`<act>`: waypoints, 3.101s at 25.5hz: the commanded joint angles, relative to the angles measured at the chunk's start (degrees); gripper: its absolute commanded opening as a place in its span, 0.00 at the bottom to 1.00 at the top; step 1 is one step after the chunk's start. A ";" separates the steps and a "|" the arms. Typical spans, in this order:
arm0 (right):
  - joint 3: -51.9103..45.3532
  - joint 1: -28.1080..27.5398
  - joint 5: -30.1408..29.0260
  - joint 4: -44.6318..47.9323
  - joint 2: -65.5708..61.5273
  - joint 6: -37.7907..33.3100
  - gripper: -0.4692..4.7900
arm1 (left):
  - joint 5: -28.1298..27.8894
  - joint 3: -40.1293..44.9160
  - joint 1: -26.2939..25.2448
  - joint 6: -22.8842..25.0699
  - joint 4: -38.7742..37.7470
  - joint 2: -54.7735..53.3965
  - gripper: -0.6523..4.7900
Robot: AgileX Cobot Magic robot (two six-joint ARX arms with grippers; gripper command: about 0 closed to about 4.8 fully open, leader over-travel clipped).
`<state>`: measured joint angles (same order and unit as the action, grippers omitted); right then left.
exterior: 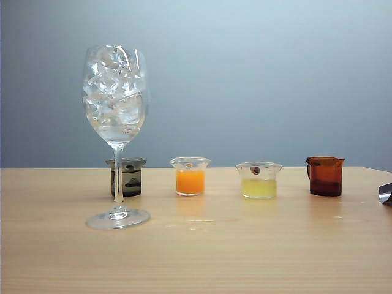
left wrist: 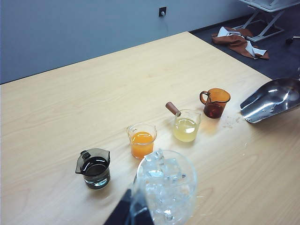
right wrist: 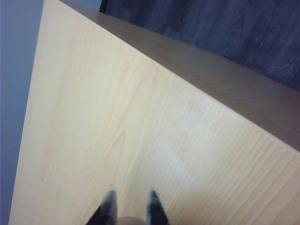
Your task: Pick up the ice scoop on the desk filled with ice cubes, pour the ice into the goblet, and finally put the scoop back on the table.
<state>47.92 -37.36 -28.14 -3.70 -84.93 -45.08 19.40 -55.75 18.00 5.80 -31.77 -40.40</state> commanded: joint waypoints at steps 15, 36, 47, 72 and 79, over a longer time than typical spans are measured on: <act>0.20 -0.02 -3.98 0.50 -1.03 1.18 0.89 | 0.37 -0.31 -0.07 0.17 0.24 0.09 0.11; 6.69 1.73 -2.34 -16.66 19.45 7.28 0.08 | 0.35 -0.31 -0.07 -0.20 1.18 0.11 0.11; 10.16 26.21 9.77 -15.58 28.98 22.29 0.08 | -2.95 -0.31 -0.07 -2.23 1.46 1.33 0.11; -14.43 44.98 21.42 -1.99 47.58 38.93 0.09 | -9.84 26.62 -0.09 -2.80 11.80 27.76 0.11; -14.43 44.94 21.86 -2.08 47.39 38.91 0.09 | -11.89 34.75 -0.09 -2.86 14.51 36.65 0.11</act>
<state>33.23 7.57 -6.44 -6.35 -37.58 -6.35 7.66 -22.00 17.98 2.98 -19.03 -4.91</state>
